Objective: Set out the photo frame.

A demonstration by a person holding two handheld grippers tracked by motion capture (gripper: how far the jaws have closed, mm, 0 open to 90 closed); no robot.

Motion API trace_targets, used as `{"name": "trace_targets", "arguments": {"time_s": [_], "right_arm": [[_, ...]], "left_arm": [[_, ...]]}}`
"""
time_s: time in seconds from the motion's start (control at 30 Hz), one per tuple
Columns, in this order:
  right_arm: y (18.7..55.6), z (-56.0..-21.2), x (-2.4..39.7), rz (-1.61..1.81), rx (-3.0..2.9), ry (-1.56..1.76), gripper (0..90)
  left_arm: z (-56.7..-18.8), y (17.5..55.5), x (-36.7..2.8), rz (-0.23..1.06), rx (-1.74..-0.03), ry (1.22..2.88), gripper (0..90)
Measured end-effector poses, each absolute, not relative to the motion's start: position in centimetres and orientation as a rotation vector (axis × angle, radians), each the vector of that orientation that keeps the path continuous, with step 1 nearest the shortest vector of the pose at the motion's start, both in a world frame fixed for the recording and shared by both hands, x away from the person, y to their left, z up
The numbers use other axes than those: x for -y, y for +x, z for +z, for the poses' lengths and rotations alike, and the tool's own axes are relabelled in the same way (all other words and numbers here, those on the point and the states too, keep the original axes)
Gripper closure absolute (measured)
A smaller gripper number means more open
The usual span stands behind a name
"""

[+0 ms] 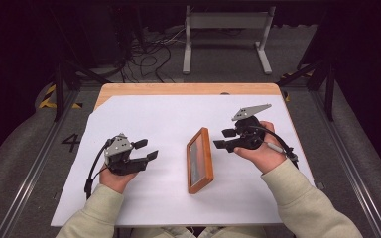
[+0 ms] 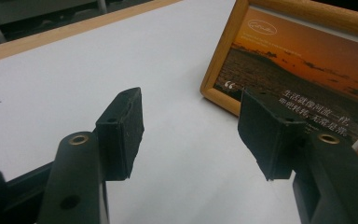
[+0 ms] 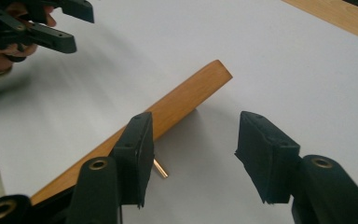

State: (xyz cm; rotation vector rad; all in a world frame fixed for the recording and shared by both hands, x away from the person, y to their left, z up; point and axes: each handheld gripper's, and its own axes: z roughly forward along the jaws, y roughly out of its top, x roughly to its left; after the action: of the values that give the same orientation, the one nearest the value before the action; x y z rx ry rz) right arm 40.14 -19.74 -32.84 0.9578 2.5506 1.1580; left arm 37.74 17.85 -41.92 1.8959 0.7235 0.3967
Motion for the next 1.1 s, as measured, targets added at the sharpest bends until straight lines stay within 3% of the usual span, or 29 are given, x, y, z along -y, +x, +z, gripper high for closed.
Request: {"name": "trace_targets", "arguments": {"time_s": [0.53, 1.1], "right_arm": [[40.0, -33.5, 16.8, 1.065, -2.645, 1.064, 25.2], [41.9, -37.3, 13.4, 0.944, -2.755, 1.188, 22.6]], "left_arm": [[-42.0, 37.6, -17.9, 0.401, -0.724, 1.904, 39.4], [-42.0, 37.6, -18.1, 0.401, -0.727, 1.896, 39.1]]}}
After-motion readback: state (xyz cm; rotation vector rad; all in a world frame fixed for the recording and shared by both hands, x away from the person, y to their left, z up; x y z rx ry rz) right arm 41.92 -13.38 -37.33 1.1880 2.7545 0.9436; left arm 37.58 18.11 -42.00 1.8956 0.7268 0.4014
